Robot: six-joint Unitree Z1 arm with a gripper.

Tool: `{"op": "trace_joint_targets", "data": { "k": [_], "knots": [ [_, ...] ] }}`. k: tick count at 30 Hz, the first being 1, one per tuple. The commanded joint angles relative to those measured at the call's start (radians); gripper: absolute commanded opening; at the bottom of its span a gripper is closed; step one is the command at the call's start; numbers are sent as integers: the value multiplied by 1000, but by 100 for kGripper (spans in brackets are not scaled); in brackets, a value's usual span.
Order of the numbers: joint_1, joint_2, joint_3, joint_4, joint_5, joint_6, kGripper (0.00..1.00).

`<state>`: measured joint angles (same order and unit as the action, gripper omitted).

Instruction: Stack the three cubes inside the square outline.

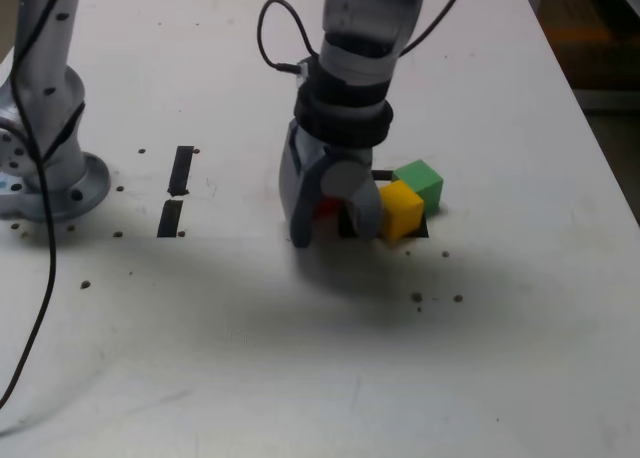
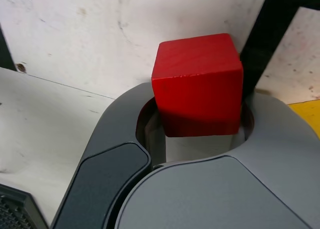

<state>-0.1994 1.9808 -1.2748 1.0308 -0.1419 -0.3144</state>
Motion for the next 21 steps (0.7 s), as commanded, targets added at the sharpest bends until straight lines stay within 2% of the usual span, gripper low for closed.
{"op": "trace_joint_targets", "data": {
  "k": [1, 6, 21],
  "knots": [
    [-2, 11, -15, 1, 2, 1, 13],
    [-3, 32, -54, 6, 11, 1, 12],
    [11, 73, -141, 6, 79, -1, 12]
  ]
}}
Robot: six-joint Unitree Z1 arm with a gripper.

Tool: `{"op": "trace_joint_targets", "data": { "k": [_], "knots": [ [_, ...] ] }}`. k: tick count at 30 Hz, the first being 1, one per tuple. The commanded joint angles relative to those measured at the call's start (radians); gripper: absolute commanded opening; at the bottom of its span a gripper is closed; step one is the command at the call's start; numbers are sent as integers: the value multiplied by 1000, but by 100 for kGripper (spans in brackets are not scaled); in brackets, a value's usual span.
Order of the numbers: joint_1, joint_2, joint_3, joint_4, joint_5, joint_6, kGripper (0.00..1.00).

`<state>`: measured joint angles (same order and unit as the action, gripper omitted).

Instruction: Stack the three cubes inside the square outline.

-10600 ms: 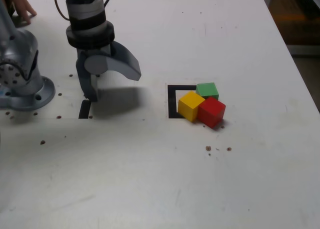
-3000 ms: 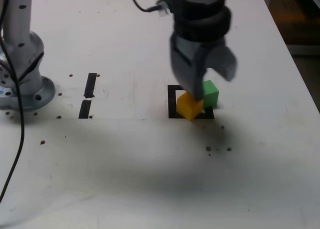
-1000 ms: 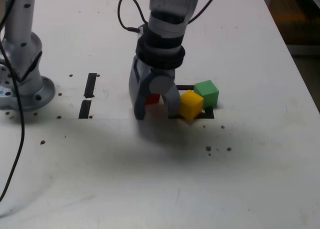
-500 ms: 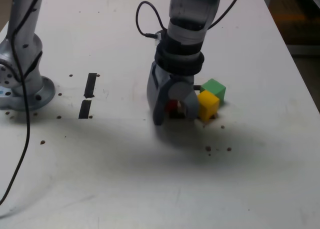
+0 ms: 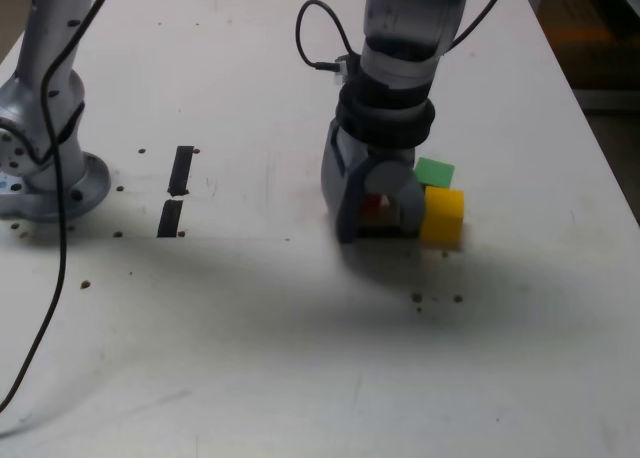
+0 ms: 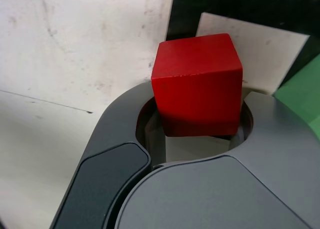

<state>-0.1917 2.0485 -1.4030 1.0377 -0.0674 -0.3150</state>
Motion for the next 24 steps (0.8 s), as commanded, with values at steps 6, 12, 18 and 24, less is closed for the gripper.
{"op": "trace_joint_targets", "data": {
  "k": [6, 12, 18, 24],
  "knots": [
    [11, 27, -55, -1, 31, 1, 12],
    [14, 39, -90, -4, 60, 4, 12],
    [14, 30, -101, -5, 85, 8, 12],
    [15, -24, -58, 14, 91, 4, 12]
  ]
}}
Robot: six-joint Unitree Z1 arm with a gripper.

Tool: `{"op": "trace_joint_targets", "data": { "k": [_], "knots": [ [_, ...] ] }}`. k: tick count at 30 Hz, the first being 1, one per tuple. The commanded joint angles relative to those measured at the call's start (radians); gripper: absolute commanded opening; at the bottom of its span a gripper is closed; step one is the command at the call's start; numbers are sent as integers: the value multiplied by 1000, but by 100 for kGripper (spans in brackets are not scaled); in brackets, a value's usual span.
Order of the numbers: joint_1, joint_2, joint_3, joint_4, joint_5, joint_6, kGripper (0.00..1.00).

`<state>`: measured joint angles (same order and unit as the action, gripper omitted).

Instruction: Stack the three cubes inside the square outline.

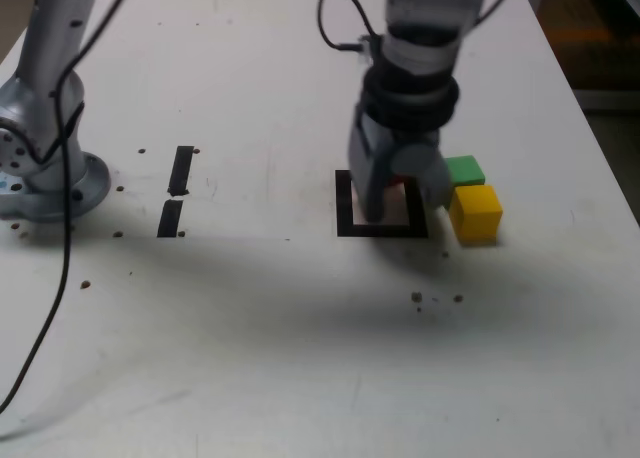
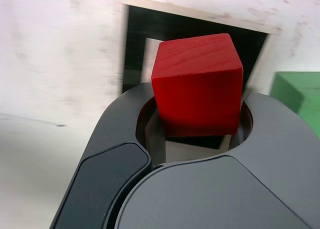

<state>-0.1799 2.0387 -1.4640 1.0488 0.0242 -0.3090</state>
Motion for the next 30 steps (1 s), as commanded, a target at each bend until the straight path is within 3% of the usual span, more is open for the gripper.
{"op": "trace_joint_targets", "data": {
  "k": [1, 11, 30],
  "knots": [
    [3, -26, 13, 8, -1, -4, 12],
    [-22, -138, 70, 64, -11, 1, 12],
    [-104, -136, 34, 51, -120, 179, 13]
  ]
}}
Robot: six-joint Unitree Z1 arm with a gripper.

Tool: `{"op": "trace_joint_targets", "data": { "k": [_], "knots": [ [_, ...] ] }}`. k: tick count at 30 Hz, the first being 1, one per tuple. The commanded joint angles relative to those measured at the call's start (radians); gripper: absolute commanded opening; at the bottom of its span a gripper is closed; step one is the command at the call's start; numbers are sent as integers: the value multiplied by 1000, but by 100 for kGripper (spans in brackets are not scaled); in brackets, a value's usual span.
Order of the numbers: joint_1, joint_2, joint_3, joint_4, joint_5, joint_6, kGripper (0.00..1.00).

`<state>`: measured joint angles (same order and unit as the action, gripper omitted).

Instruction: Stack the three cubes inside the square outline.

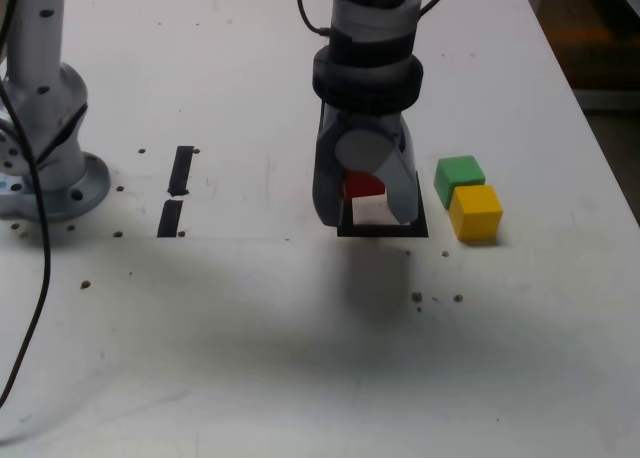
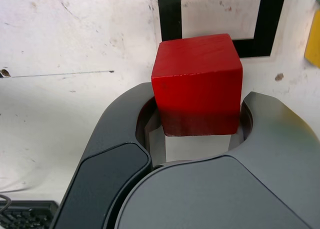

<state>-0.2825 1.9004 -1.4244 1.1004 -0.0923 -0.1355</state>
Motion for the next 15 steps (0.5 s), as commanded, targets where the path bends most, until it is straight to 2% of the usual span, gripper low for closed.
{"op": "trace_joint_targets", "data": {
  "k": [1, 15],
  "knots": [
    [-1, 5, -8, -1, -6, 14, 13],
    [49, 50, 24, -48, -27, 132, 13]
  ]
}}
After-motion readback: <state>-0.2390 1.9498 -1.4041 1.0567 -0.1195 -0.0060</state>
